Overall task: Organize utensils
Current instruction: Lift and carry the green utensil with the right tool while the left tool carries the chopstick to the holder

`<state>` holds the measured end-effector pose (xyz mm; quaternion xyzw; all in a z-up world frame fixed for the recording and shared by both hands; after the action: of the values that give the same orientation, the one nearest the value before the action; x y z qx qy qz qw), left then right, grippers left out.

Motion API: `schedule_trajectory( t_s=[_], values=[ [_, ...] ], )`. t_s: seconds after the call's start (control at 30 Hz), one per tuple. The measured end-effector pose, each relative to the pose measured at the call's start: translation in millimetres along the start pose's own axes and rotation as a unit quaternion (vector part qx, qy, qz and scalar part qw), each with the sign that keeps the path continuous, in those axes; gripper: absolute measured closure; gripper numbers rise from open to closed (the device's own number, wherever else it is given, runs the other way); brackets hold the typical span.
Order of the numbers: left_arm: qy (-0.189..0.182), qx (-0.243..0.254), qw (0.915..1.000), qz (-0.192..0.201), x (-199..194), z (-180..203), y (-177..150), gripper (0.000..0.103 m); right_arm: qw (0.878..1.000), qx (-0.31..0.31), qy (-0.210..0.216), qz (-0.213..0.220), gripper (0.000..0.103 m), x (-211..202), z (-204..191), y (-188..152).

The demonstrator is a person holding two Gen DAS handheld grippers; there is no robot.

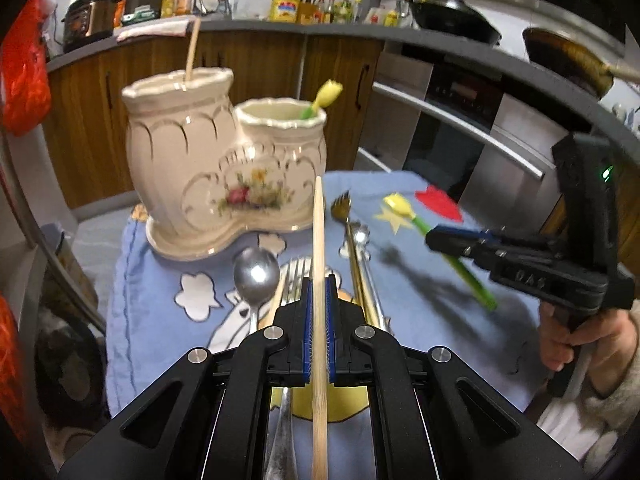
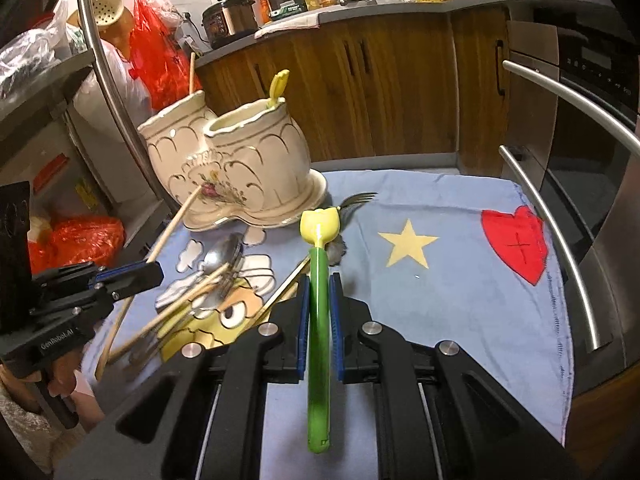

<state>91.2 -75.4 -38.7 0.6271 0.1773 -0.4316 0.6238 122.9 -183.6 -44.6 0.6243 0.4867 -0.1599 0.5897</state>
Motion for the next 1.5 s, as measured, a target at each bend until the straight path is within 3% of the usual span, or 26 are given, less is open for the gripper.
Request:
schedule_trajectory(
  t_s=[0.23,0.4,0.83,1.13,1.5],
  values=[
    [-0.006,0.0,0.9989,0.046,-28.3,-6.4,22.5,0.097,0.999,0.013,0.037,0.016,0.093,-4.2,-13.9,16.5],
    [-0.017,0.0,0.9973,0.071,-46.6,-13.5,40.1,0.097,0.997,0.014,0.047,0.059,0.093,-22.3,-22.6,42.6],
    [0.006,-0.01,0.9845,0.175,-94.1,-72.2,152.0,0.097,0.986,-0.019,0.083,0.145,0.093,-26.8,-54.2,141.6],
    [0.005,-0.029,0.975,0.22,-76.2,-97.0,205.1,0.097,0.977,-0.012,0.102,0.189,0.093,3.8,-63.7,182.0],
    [0.046,-0.025,0.9693,0.24,-43.7,-107.5,213.4,0.097,0.974,-0.014,0.09,0.207,0.093,28.4,-62.6,192.5]
  ],
)
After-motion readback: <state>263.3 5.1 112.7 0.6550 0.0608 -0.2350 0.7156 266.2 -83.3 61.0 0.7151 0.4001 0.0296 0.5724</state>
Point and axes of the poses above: each gripper's, at about its wrist camera, not at the fingertips, and x roughly the way its jaws point, z to its right, y to its top, the point moved 9 cm from there along x, roughly the way its jaws point, and after that the axes turned 11 degrees about -z, right-handed, at the moved point
